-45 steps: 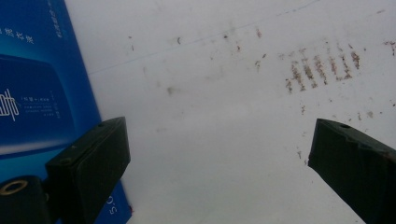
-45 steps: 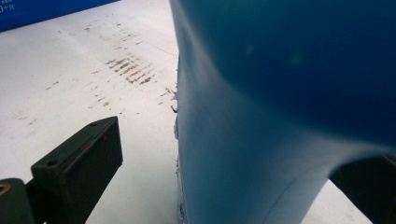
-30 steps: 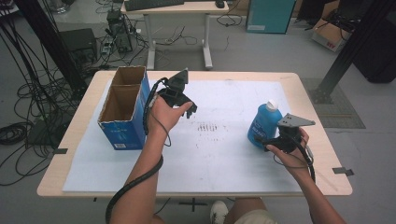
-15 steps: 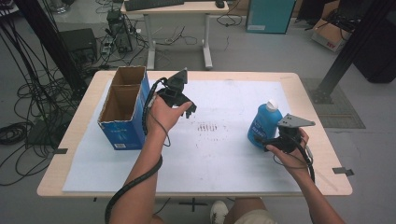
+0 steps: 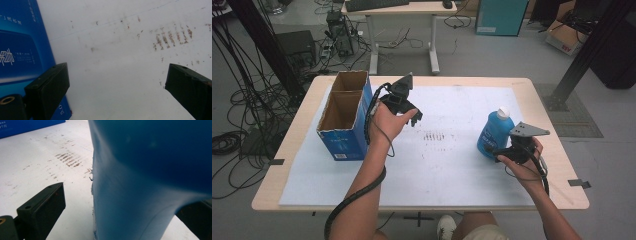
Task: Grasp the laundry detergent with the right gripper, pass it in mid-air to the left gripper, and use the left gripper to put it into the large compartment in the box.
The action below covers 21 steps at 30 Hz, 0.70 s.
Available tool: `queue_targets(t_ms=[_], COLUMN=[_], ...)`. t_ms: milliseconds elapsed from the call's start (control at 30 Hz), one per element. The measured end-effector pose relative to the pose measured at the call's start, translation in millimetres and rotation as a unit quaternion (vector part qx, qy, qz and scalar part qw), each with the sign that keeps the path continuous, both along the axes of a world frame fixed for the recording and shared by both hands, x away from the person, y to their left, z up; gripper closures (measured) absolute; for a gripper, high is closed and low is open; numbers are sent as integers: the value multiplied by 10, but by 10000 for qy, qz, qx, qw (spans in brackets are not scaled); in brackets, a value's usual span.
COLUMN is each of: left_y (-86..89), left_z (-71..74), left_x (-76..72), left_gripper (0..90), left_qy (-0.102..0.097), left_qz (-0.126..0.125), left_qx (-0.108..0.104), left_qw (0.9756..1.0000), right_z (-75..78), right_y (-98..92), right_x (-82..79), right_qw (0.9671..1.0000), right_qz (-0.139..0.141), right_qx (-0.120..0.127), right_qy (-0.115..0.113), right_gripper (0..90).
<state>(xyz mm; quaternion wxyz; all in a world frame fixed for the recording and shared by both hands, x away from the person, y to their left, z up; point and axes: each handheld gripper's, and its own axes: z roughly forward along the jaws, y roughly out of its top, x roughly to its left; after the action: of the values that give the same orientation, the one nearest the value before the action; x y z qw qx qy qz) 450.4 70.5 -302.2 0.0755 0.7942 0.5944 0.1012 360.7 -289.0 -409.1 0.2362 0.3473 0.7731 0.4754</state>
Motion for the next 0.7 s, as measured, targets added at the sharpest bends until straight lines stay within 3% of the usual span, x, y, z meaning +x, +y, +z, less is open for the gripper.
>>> queue_targets(t_ms=[700], left_y=[10], left_z=[-1], left_x=[2], left_gripper=[57], left_qy=[-7], left_qz=[26], left_qx=[-4], left_qw=[10000], right_z=[-3], right_y=[7], right_x=[4], right_qw=[10000], right_qz=[-9], right_qx=[-4], right_qy=[-1], right_gripper=[16])
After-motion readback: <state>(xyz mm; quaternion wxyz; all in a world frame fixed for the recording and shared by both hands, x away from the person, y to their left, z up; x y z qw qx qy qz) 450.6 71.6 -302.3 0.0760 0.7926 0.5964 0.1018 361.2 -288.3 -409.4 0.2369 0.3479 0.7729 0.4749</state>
